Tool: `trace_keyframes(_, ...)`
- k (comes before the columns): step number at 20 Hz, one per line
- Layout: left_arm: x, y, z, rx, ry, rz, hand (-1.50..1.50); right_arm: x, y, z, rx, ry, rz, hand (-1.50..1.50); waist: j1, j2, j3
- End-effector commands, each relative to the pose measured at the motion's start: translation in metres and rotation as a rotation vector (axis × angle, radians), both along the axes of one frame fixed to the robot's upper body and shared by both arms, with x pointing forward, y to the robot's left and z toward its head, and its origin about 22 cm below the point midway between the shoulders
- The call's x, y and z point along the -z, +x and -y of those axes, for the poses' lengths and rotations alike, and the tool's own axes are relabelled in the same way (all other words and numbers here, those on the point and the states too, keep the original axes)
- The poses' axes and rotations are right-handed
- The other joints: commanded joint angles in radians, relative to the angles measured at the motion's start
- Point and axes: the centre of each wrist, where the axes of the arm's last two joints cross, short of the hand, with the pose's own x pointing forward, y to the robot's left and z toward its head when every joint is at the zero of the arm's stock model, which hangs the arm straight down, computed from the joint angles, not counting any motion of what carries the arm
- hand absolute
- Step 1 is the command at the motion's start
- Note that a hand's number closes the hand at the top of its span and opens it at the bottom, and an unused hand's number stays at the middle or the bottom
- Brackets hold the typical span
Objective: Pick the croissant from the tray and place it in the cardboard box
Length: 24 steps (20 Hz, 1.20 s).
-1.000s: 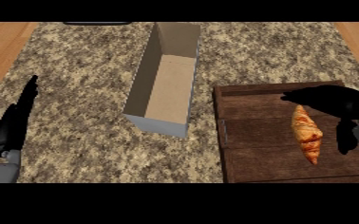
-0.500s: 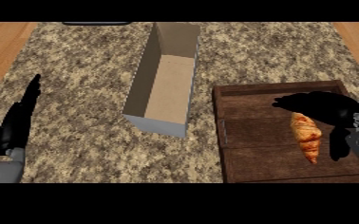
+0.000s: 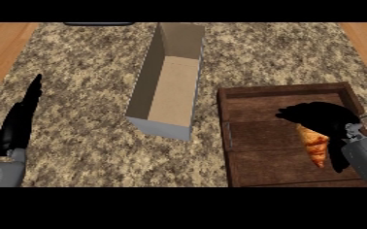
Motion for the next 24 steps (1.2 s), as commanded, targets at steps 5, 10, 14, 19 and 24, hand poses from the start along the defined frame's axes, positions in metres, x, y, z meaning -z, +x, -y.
trace_keyframes(5, 0.010, -0.004, 0.015, -0.016, 0.009, 0.015, 0.00, 0.023, -0.009, 0.005, -0.009, -0.037, 0.077, 1.50, 0.001, 0.003, 0.002)
trace_keyframes(10, 0.006, -0.003, 0.003, 0.003, -0.009, -0.007, 0.00, 0.036, 0.004, 0.005, -0.072, 0.013, 0.246, 1.50, 0.007, 0.004, 0.003)
trace_keyframes(14, 0.014, -0.009, 0.017, 0.020, 0.017, 0.007, 0.00, 0.042, 0.026, -0.001, -0.079, 0.172, 0.318, 1.50, 0.026, 0.010, 0.004)
trace_keyframes(19, -0.005, 0.001, 0.017, 0.081, 0.017, 0.037, 0.00, 0.006, 0.073, -0.012, -0.110, 0.484, 0.409, 1.50, 0.076, 0.024, 0.007)
trace_keyframes(24, -0.009, 0.014, 0.005, 0.033, 0.001, 0.030, 0.00, -0.026, 0.105, 0.005, -0.097, 0.540, 0.623, 1.50, 0.047, 0.020, 0.005)
